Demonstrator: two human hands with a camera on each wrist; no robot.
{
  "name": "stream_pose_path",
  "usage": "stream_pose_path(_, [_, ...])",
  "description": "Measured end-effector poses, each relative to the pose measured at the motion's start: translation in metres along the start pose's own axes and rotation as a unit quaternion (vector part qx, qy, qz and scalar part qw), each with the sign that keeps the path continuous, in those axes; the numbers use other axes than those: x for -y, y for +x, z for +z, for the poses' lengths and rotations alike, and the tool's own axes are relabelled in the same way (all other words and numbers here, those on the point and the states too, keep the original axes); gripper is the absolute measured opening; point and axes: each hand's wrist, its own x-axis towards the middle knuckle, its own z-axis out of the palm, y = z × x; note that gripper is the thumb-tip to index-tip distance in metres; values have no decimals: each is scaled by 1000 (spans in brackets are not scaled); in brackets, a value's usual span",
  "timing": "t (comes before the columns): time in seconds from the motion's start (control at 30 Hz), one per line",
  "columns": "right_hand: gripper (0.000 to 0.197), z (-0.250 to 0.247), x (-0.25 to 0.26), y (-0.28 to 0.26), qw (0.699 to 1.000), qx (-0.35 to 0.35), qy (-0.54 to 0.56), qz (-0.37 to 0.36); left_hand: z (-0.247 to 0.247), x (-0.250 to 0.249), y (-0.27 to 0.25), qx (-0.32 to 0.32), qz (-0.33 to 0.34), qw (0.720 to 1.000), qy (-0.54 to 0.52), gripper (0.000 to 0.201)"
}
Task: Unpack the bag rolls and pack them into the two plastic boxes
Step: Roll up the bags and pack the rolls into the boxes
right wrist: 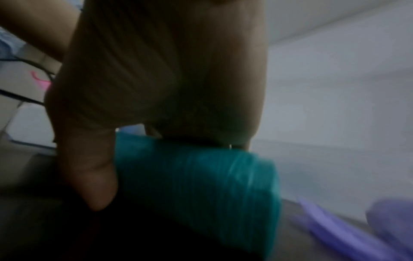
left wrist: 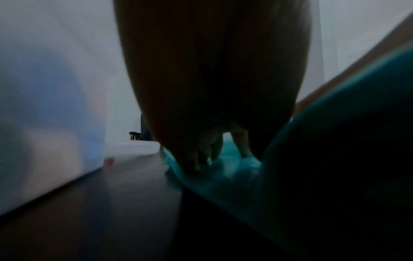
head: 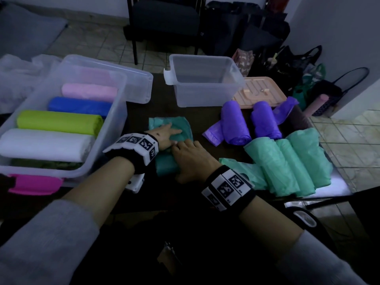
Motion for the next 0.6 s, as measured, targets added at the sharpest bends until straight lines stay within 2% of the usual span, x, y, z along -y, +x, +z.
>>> stream_pose_path(0.1, [73, -3, -3, 0, 999, -1, 37, -11, 5, 6, 2, 22, 5, 1000, 0, 55])
stream_pose_path(0.23, [68, -9, 0, 3, 994, 53, 83, -47, 5, 5, 4, 31, 4, 999, 22, 60])
stream_pose_path(0.4, [67, -13, 3, -3, 991, 56, 97, -67, 5, 3, 5, 36, 2, 998, 43, 66])
stream_pose_path(0.6, [67, -2, 4, -2, 986, 42, 159, -26, 1, 5, 4, 46, 4, 999, 28, 68])
